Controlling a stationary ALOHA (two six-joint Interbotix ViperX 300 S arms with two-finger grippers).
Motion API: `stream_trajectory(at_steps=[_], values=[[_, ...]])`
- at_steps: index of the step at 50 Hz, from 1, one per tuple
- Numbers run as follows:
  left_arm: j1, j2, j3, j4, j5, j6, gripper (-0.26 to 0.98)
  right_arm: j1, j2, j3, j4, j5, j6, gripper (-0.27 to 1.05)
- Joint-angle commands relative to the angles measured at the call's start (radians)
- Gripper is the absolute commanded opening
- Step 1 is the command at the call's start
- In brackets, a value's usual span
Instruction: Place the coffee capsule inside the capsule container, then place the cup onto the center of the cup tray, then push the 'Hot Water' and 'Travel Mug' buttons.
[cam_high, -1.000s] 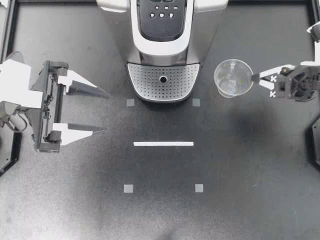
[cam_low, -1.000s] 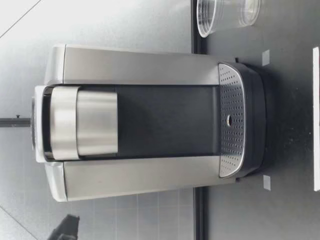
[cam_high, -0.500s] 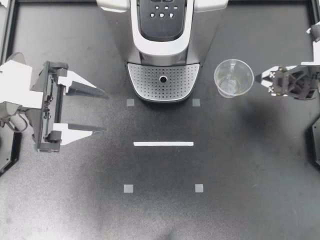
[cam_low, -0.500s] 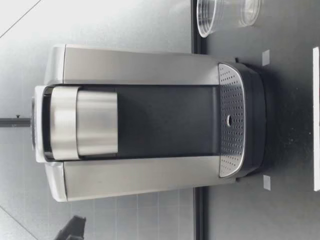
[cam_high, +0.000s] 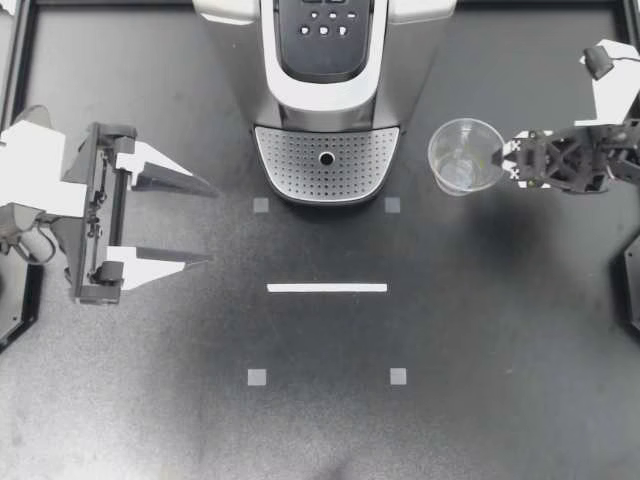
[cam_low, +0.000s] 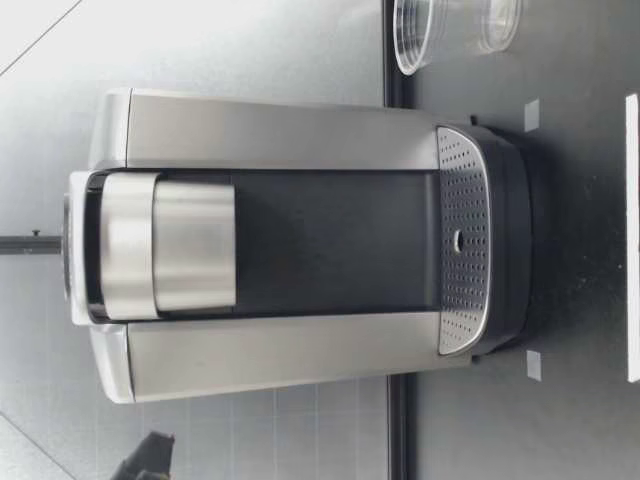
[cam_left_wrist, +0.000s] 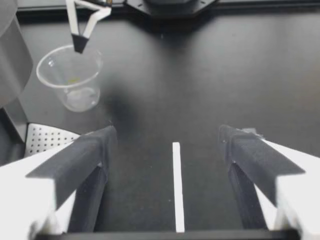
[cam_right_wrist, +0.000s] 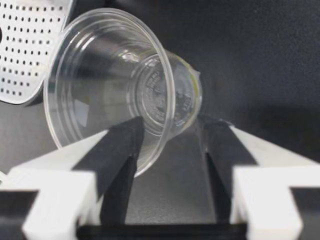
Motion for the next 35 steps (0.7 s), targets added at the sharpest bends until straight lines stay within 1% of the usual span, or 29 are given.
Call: stream_trajectory(at_steps=[1, 7, 17, 22, 25, 28, 35], values=[[0.003, -0.005, -0.012, -0.003, -0.005, 0.0, 0.7, -0.005, -0.003, -0.025, -0.002, 0.003, -0.002, 0.5], [0.003, -0.003, -0.012, -0.003, -0.003, 0.0, 0.7, -0.006, -0.008, -0.028, -0.002, 0.014, 0.0, 0.41], [0.003, -0.003, -0.012, -0.003, -0.002, 0.002, 0.7, -0.005, -0.011, -0.032, 0.0, 0.026, 0.0, 0.19], [0.003, -0.003, -0.012, -0.003, -0.002, 0.0, 0.7, 0.0, -0.023, -0.034, 0.002, 0.026, 0.003, 0.1], [0.002, -0.003, -0.012, -0.003, -0.002, 0.0, 0.7, 0.011, -0.035, -0.035, 0.005, 0.026, 0.009, 0.07], [0.003, -0.003, -0.012, -0.003, -0.002, 0.0, 0.7, 0.032, -0.046, -0.04, 0.014, 0.023, 0.025, 0.07], [0.003, -0.003, -0.012, -0.003, -0.003, 0.0, 0.7, 0.107, -0.061, -0.077, 0.031, -0.003, 0.1, 0.07]])
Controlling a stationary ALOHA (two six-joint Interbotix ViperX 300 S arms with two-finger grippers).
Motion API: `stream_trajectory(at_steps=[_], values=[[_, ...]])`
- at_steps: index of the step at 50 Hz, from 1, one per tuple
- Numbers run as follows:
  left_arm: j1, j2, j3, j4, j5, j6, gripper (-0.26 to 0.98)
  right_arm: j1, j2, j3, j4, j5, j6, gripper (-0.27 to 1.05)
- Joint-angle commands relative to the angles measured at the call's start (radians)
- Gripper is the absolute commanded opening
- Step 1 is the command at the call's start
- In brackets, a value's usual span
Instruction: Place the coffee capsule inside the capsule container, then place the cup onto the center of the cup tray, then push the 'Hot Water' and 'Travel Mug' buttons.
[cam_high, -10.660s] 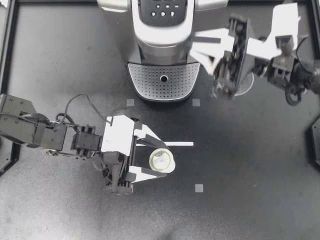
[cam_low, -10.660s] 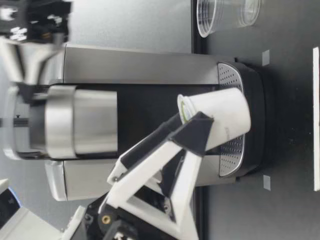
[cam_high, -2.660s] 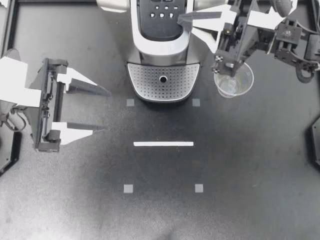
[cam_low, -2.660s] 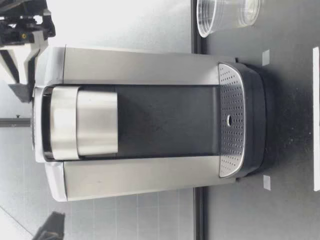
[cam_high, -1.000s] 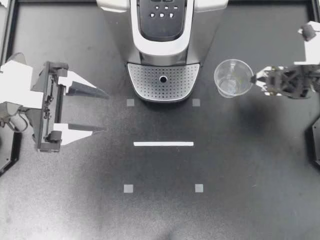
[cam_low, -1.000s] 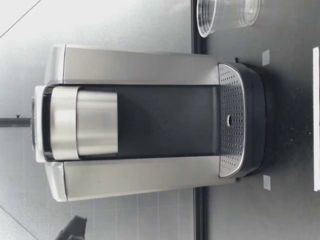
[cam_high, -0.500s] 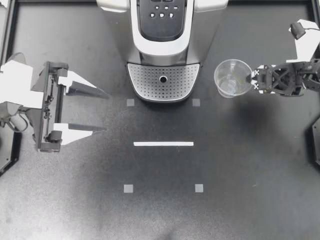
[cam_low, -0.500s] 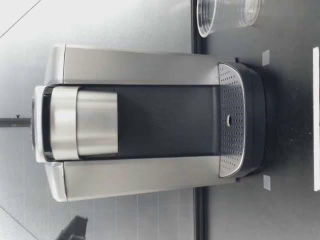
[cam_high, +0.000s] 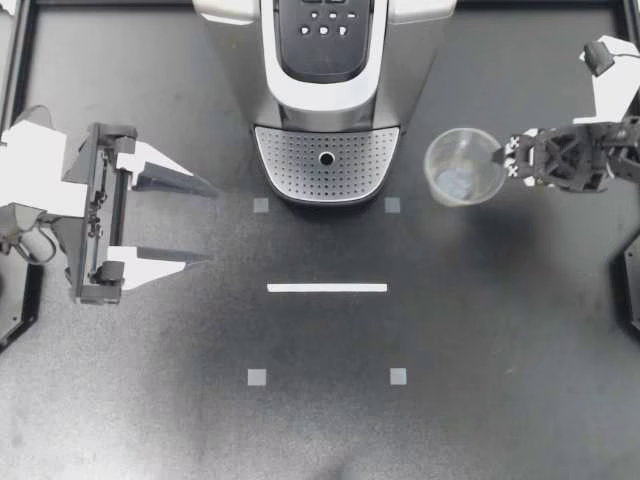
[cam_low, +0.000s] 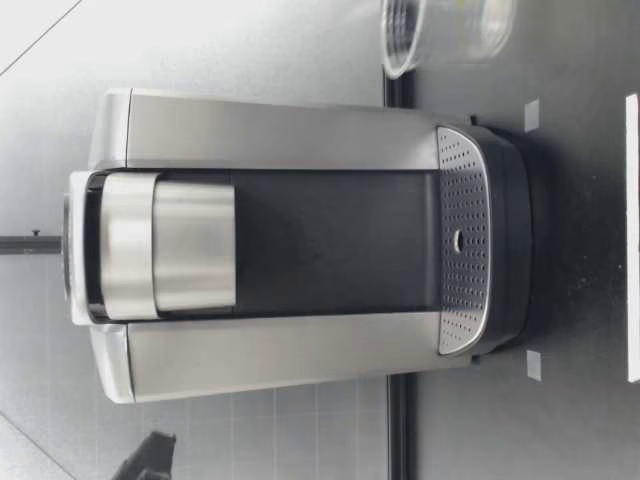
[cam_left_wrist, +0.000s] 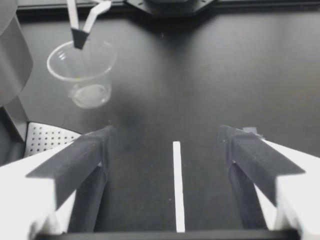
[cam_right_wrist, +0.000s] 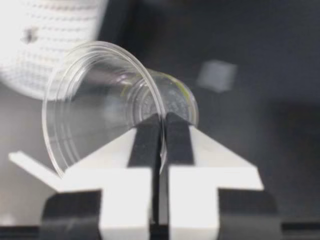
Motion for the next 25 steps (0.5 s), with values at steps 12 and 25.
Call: stream_trajectory(at_steps=[12, 25], values=[[0.003, -0.005, -0.012, -0.002, -0.003, 0.002, 0.7, 0.114, 0.063, -0.127, 0.005, -0.141, 0.115, 0.07], [0.003, -0.005, -0.011, -0.002, 0.0, 0.0, 0.7, 0.115, 0.235, -0.245, 0.003, -0.181, 0.115, 0.07]])
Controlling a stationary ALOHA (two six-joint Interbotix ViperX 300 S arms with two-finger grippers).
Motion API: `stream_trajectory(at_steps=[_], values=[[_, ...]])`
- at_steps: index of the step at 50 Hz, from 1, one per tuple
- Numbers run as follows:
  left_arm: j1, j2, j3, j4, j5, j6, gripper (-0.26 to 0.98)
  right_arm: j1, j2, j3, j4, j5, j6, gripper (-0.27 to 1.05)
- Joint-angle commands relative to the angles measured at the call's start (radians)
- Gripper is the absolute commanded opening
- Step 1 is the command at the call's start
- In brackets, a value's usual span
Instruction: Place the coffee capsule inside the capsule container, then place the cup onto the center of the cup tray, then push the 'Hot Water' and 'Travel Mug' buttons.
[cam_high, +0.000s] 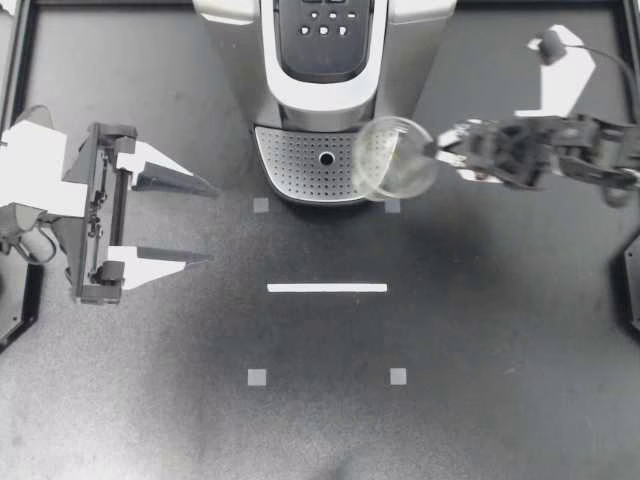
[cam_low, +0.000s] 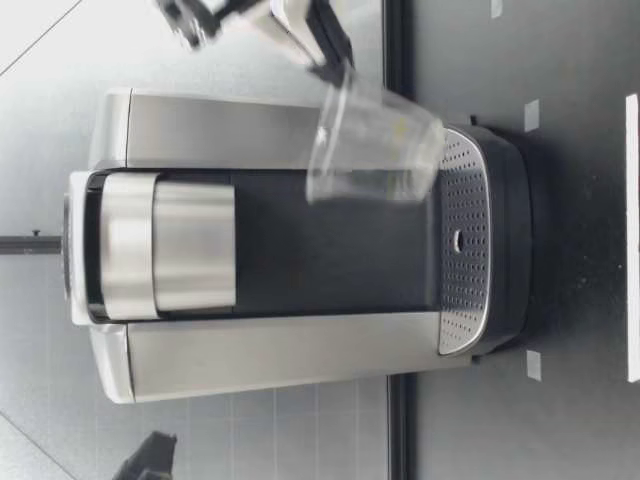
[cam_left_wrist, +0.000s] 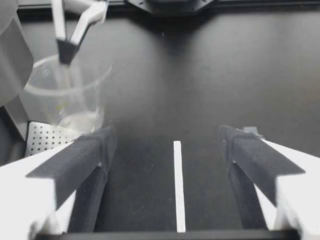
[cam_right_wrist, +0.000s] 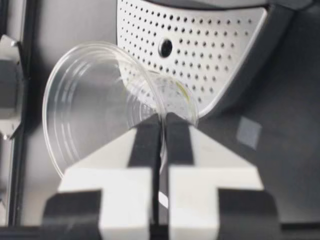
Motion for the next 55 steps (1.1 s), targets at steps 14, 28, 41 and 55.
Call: stream_trajectory(at_steps=[14, 28, 41, 55], values=[[0.003, -0.005, 0.009, -0.002, -0.005, 0.0, 0.7, 0.005, 0.14, -0.147, -0.002, -0.011, 0.0, 0.07], [0.005, -0.017, 0.021, -0.002, -0.009, 0.0, 0.7, -0.009, 0.178, -0.183, -0.002, -0.012, 0.005, 0.07], [0.005, -0.021, 0.029, -0.002, -0.011, 0.0, 0.7, -0.026, 0.19, -0.19, -0.002, -0.015, 0.005, 0.07], [0.005, -0.025, 0.032, -0.002, -0.012, 0.0, 0.7, -0.028, 0.222, -0.215, -0.002, -0.015, 0.002, 0.07]])
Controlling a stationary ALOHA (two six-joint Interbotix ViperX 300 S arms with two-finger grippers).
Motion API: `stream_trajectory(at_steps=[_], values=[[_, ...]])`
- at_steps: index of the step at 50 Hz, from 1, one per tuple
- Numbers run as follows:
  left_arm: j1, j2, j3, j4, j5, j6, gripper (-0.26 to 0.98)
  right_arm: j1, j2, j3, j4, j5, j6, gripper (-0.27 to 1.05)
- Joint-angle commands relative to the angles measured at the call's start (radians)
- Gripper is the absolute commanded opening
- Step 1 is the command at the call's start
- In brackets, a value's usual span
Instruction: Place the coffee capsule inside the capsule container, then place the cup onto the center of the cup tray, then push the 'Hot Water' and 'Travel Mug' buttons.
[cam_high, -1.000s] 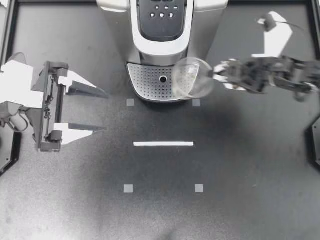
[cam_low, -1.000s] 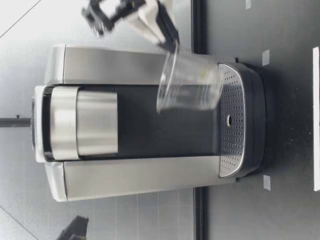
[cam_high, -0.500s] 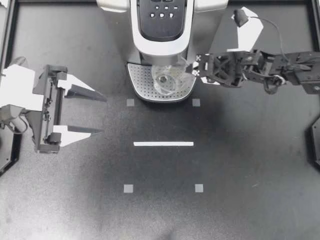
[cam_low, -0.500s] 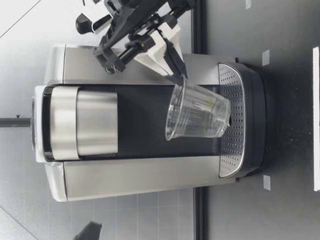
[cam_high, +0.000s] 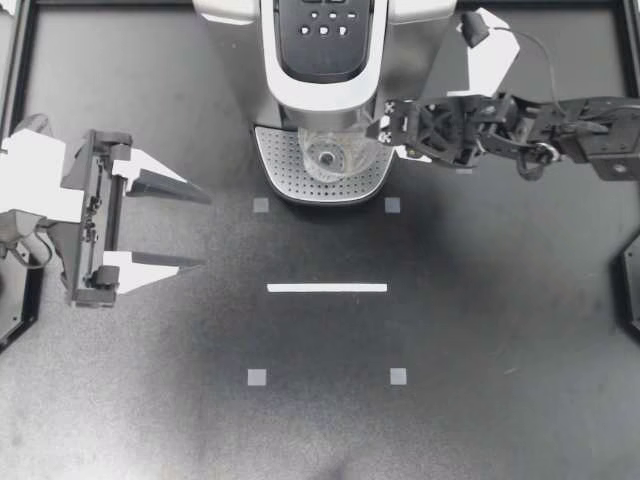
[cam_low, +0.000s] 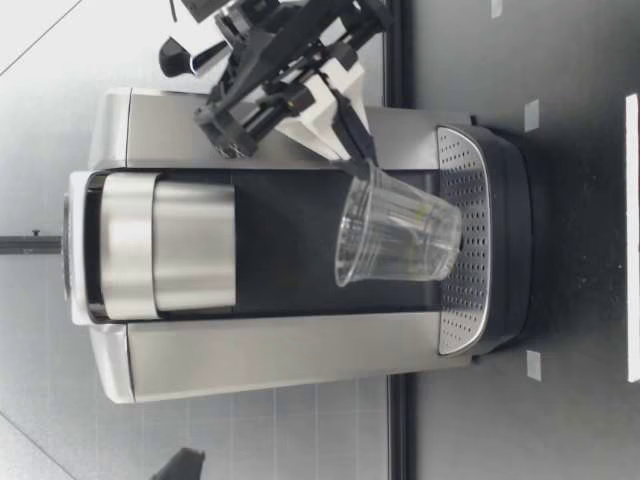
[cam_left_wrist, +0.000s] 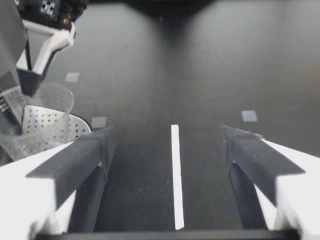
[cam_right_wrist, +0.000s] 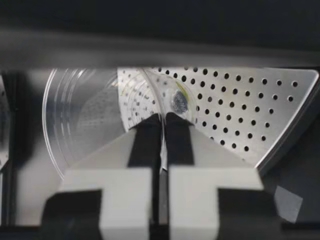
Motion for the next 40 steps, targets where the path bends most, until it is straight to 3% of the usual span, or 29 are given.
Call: stream_trajectory(at_steps=[1, 21, 40], values=[[0.003, -0.009, -0.011, 0.0, -0.006, 0.0, 0.7, -0.008, -0.005, -0.026, 0.0, -0.009, -0.002, 0.07], [0.002, -0.04, 0.003, -0.002, -0.006, 0.0, 0.7, -0.015, -0.008, -0.028, -0.002, -0.008, -0.011, 0.11], [0.003, -0.074, 0.011, -0.002, -0.008, 0.0, 0.7, -0.015, -0.017, -0.028, -0.002, -0.008, -0.009, 0.5]])
